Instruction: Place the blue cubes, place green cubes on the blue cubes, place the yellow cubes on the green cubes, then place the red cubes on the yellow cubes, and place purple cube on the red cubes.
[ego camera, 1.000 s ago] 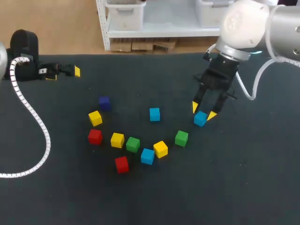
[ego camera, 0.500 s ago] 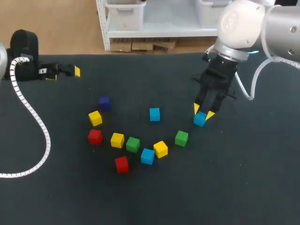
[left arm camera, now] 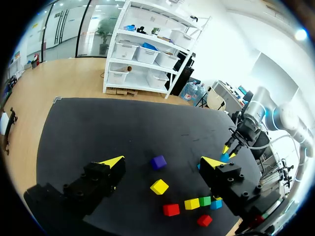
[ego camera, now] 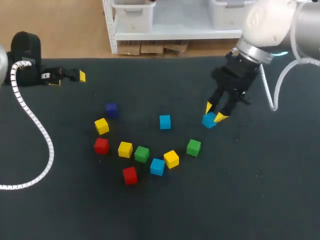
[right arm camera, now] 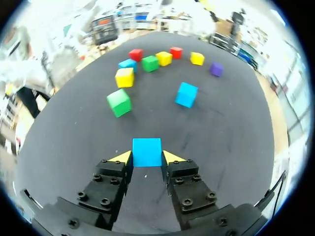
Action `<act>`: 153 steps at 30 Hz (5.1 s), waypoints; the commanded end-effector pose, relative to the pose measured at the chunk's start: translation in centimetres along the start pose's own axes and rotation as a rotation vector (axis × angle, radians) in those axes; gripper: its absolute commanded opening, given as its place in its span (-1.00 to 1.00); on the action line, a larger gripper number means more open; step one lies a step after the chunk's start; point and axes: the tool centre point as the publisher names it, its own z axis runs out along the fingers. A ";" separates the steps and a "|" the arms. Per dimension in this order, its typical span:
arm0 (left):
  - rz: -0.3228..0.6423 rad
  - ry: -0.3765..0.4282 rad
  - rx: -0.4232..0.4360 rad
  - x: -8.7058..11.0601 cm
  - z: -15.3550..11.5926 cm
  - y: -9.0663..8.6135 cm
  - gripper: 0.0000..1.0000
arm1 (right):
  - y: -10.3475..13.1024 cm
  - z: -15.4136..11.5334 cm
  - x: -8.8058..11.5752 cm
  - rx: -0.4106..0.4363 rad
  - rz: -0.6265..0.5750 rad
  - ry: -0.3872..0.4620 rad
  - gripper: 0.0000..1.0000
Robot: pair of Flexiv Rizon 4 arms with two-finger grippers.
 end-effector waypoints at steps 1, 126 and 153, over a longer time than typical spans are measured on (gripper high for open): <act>0.000 -0.001 0.001 0.0 0.0 0.0 1.00 | 0.7 0.5 -1.6 0.230 0.271 0.020 -1.00; 0.000 -0.001 0.001 0.0 0.0 0.0 1.00 | -4.0 4.9 -4.6 0.295 0.451 0.141 1.00; 0.000 -0.001 0.001 0.0 0.0 0.0 1.00 | 1.4 -2.7 -2.8 0.324 0.422 0.014 1.00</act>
